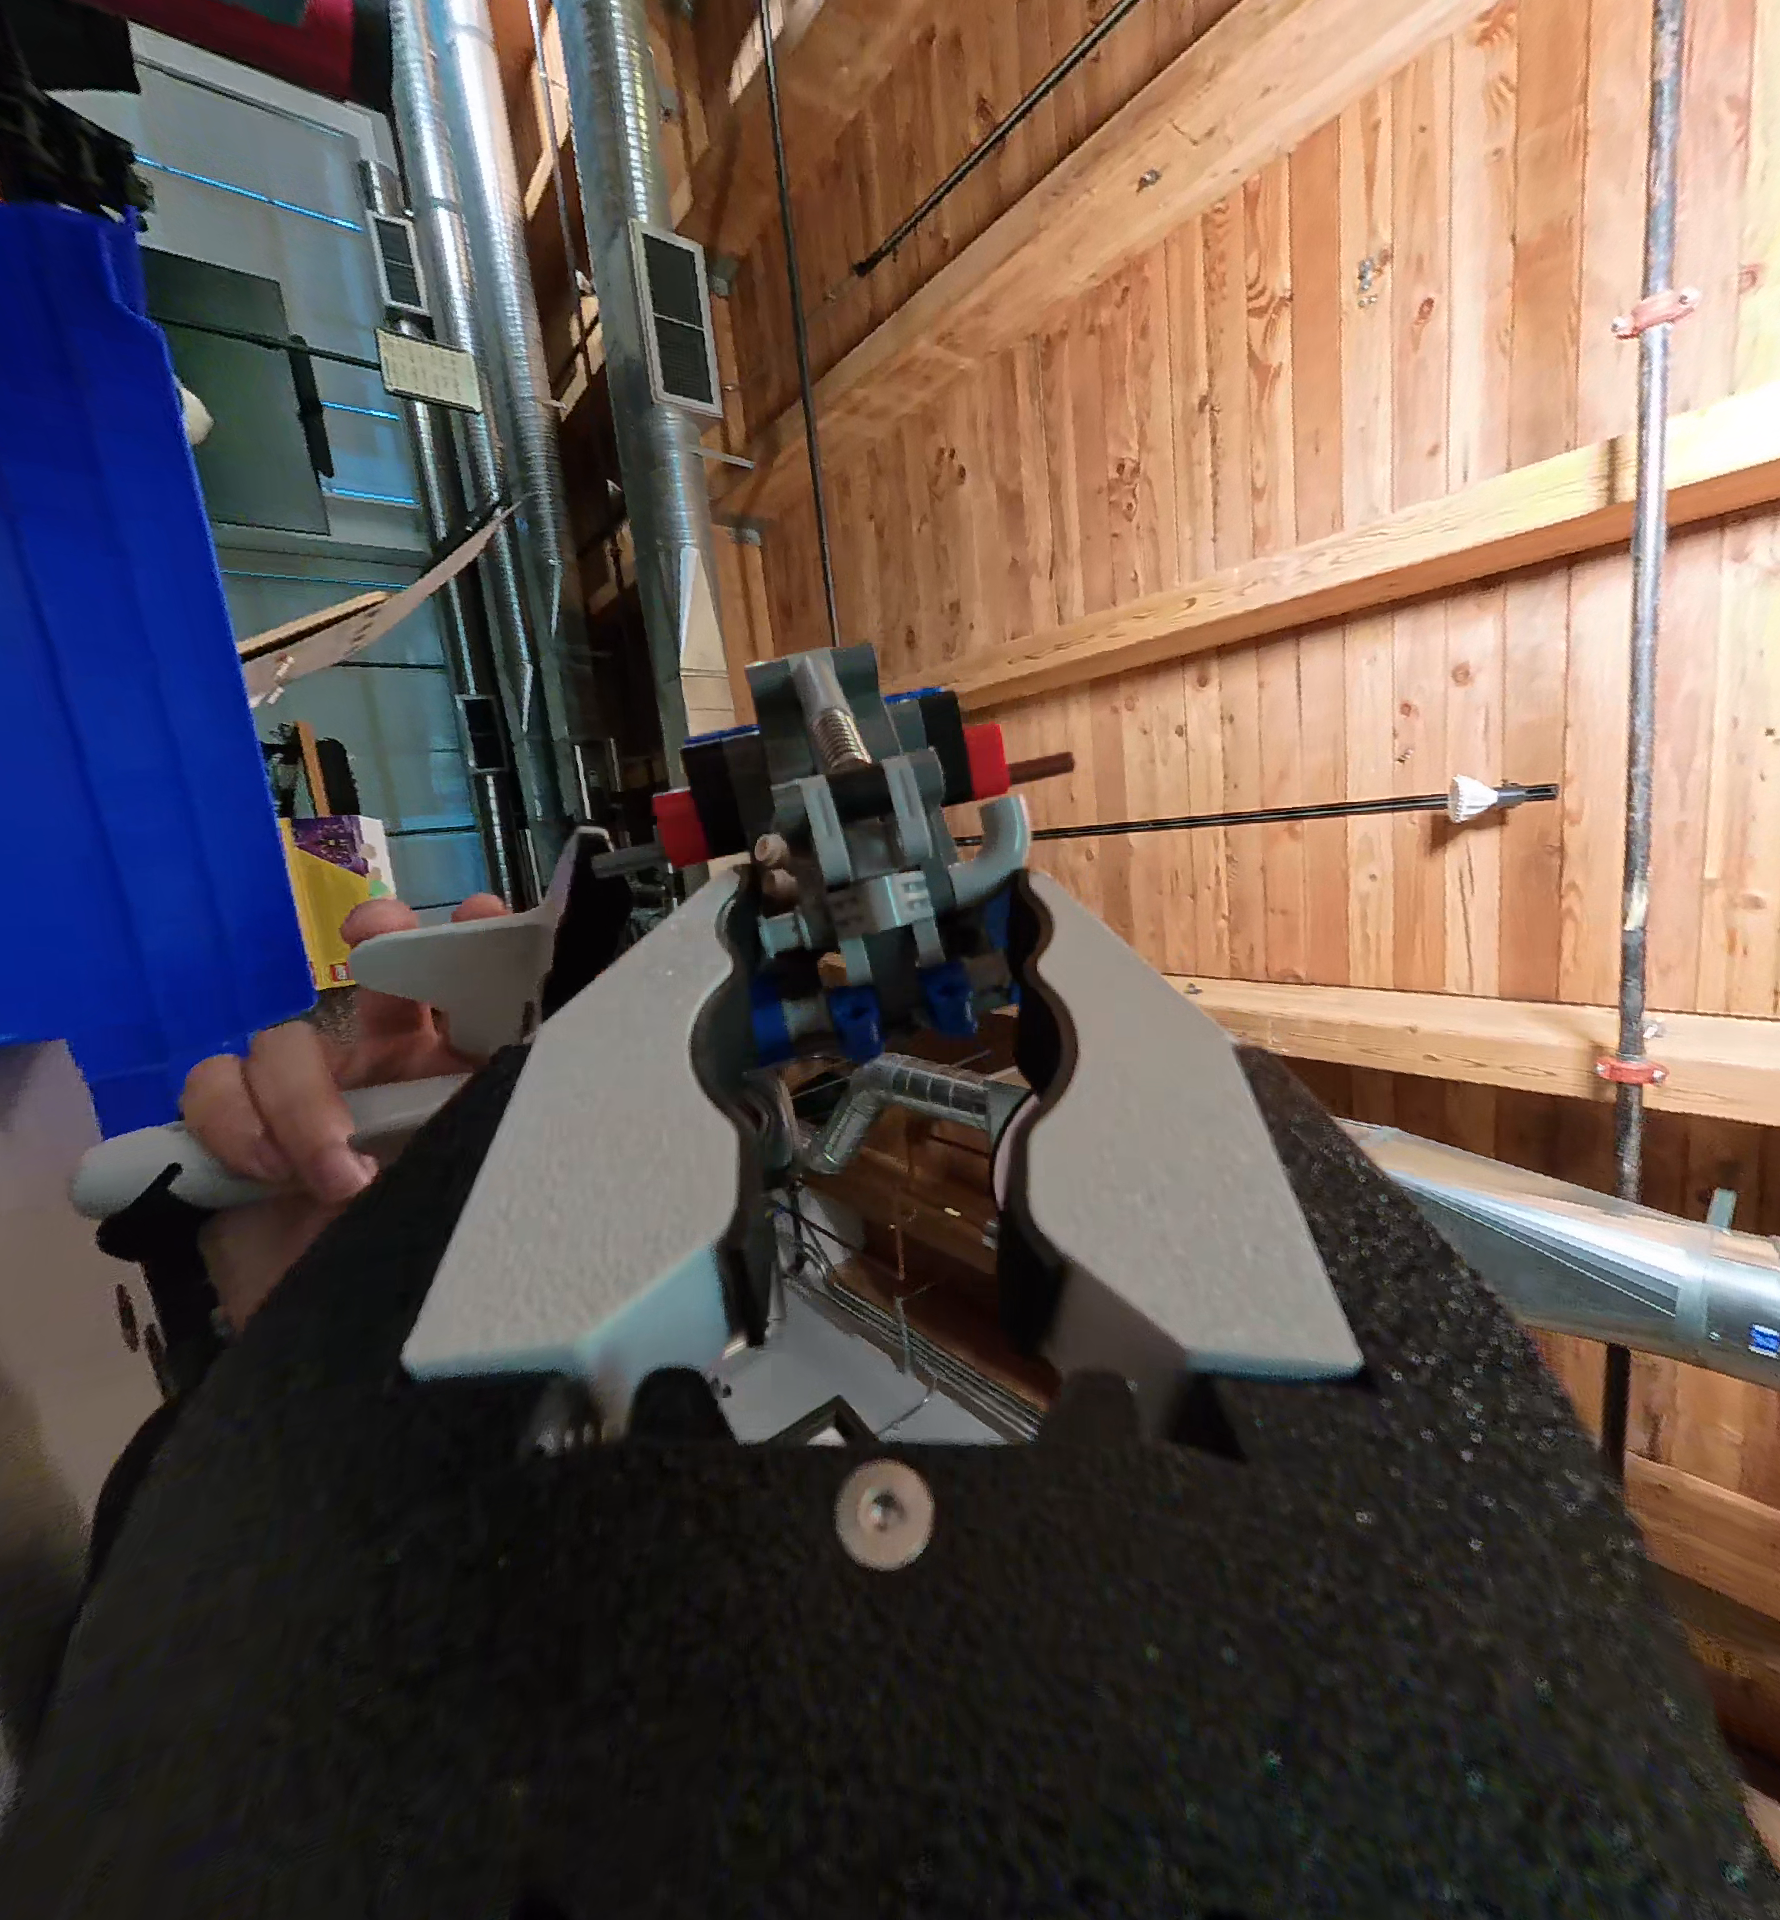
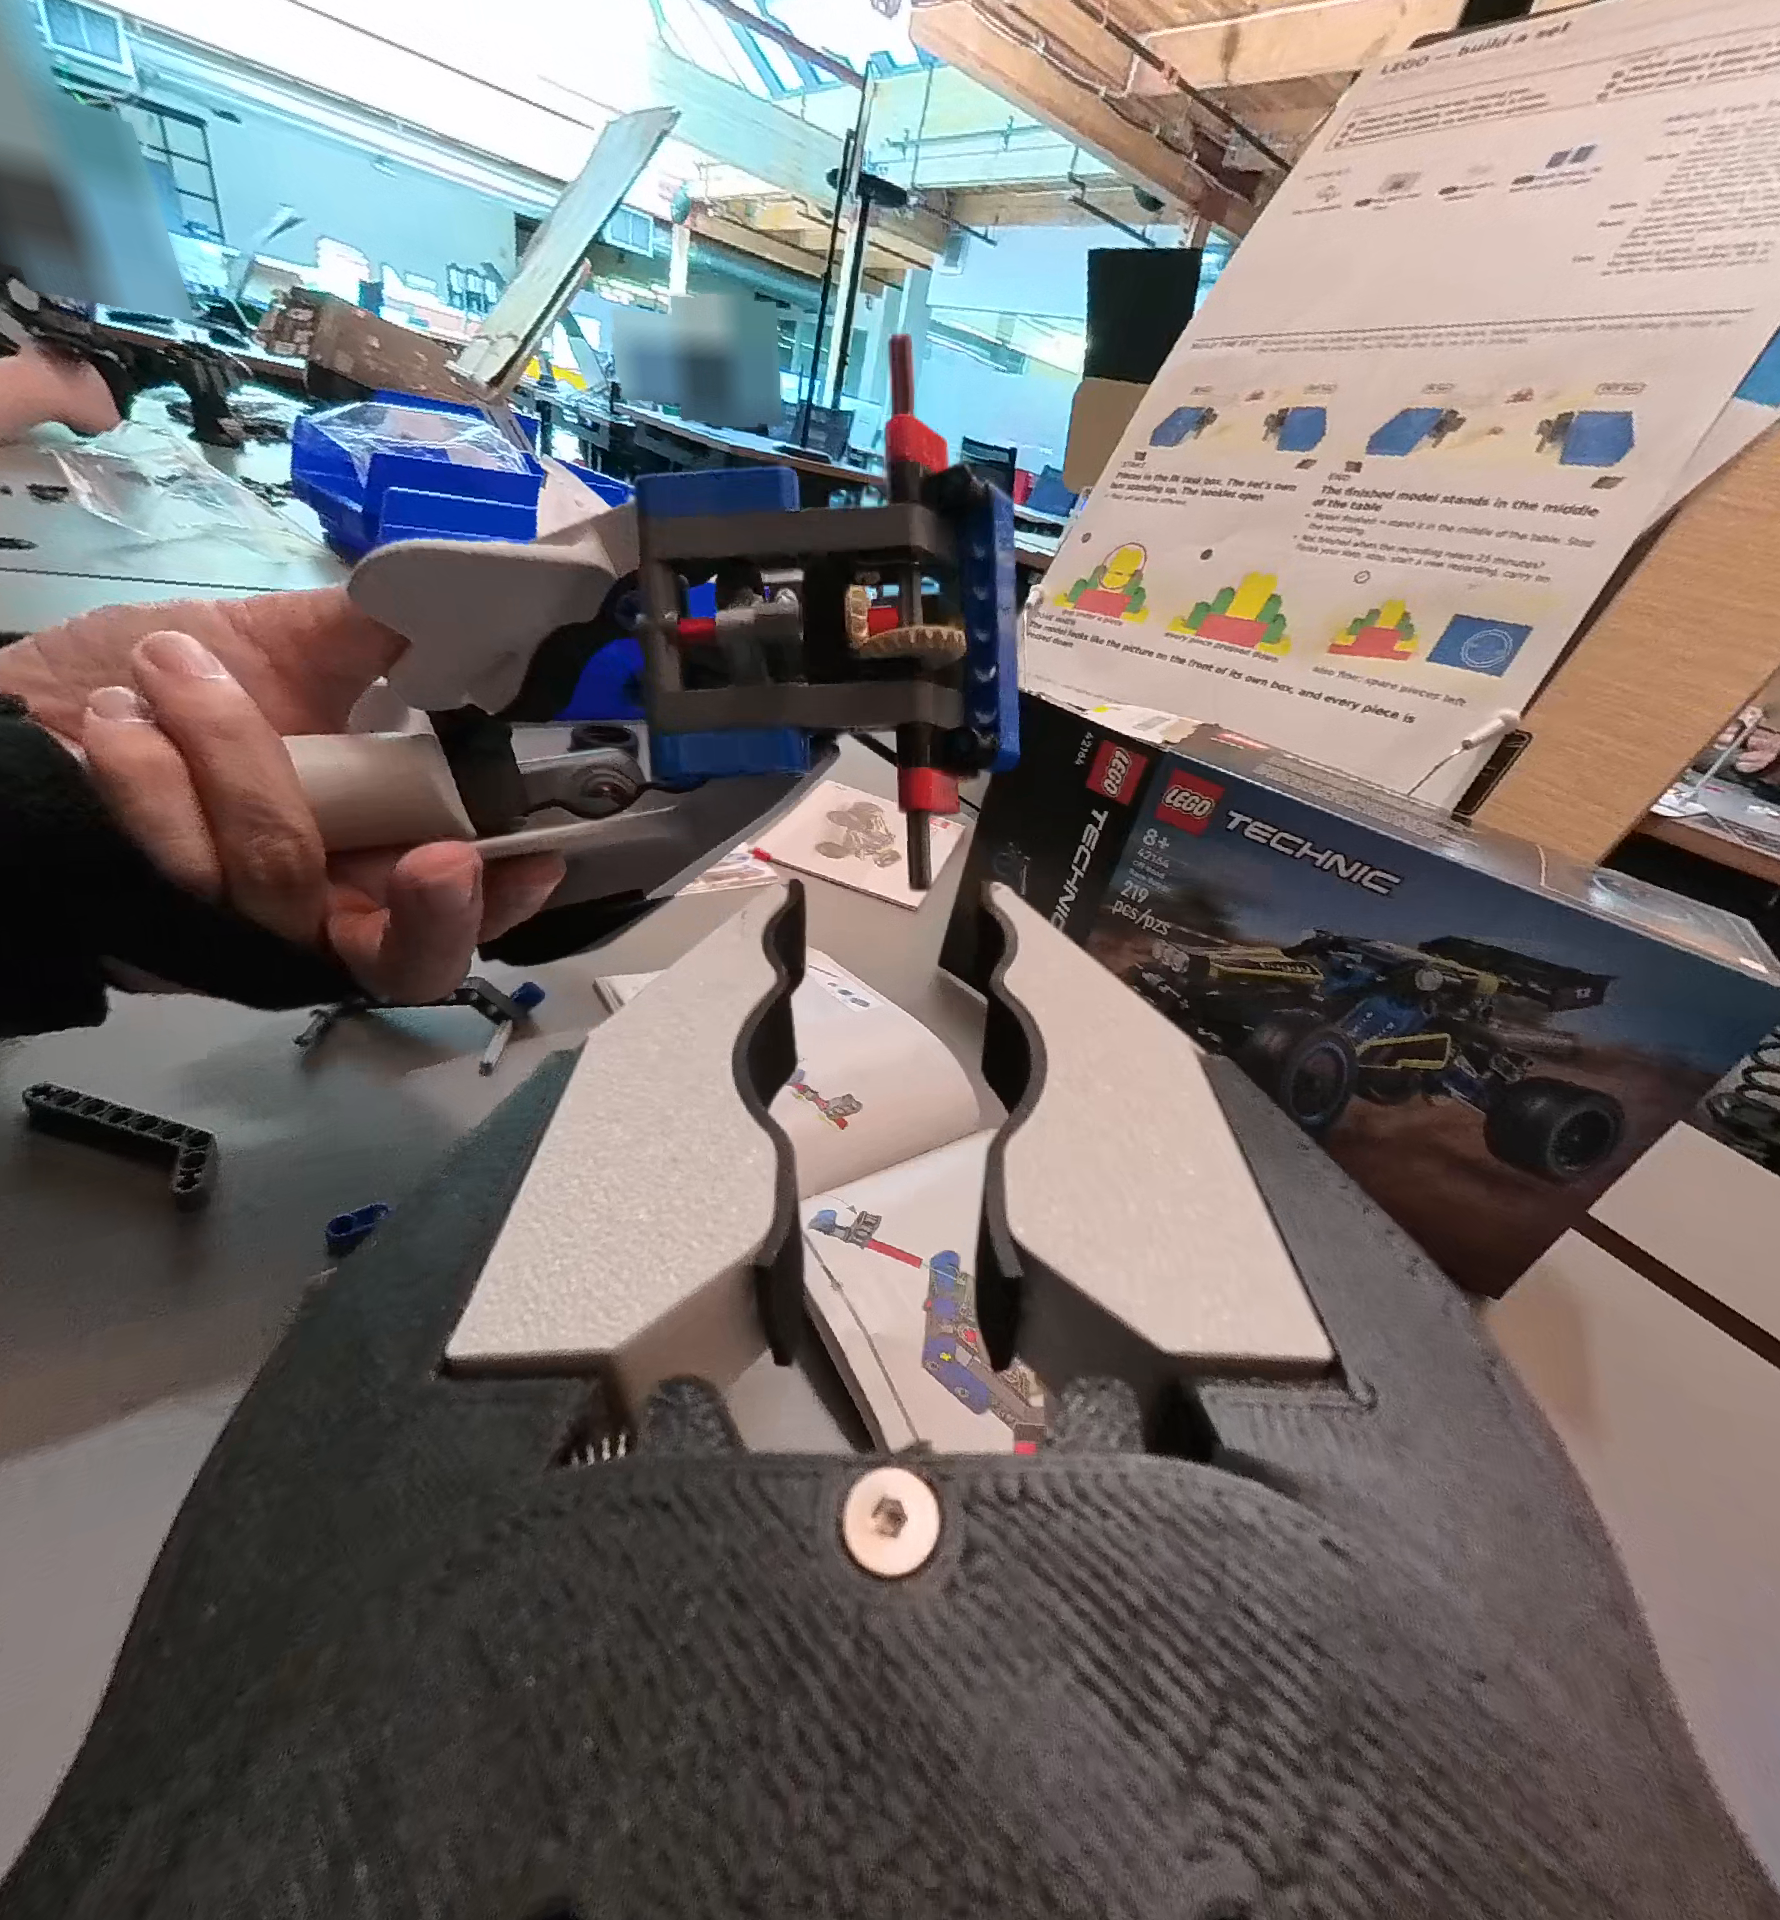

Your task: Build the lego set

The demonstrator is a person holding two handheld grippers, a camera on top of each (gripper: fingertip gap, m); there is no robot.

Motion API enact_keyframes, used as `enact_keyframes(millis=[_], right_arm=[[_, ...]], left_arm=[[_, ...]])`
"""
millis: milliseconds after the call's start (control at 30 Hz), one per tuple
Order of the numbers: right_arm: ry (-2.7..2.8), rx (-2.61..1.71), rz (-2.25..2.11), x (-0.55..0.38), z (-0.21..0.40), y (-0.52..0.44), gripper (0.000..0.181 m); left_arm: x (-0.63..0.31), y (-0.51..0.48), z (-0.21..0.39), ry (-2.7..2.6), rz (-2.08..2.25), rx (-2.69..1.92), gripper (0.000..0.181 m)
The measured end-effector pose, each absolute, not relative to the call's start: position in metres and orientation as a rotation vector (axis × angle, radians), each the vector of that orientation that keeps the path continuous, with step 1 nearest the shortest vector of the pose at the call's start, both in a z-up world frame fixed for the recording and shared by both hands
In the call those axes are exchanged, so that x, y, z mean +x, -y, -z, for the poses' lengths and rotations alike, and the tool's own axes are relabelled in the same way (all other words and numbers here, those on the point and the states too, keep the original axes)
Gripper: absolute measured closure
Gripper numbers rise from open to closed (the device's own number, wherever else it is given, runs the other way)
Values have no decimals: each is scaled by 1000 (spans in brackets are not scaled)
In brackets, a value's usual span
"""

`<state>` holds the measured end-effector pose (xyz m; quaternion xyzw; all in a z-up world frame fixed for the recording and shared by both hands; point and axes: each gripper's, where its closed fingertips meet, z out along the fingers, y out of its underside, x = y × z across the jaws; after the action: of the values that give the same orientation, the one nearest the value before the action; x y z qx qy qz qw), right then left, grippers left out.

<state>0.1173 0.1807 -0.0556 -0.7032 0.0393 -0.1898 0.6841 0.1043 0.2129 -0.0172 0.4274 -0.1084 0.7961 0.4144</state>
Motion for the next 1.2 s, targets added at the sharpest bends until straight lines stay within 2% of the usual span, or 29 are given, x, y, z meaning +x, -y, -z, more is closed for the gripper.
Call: enact_keyframes(millis=[900,1200], right_arm=[[-82,-1529,441,121,56,-167,153],[-88,-1548,377,122,66,-165,148]], left_arm=[[108,-199,35,502,-1905,1026,136],[105,-182,66,584,-1788,1135,136]])
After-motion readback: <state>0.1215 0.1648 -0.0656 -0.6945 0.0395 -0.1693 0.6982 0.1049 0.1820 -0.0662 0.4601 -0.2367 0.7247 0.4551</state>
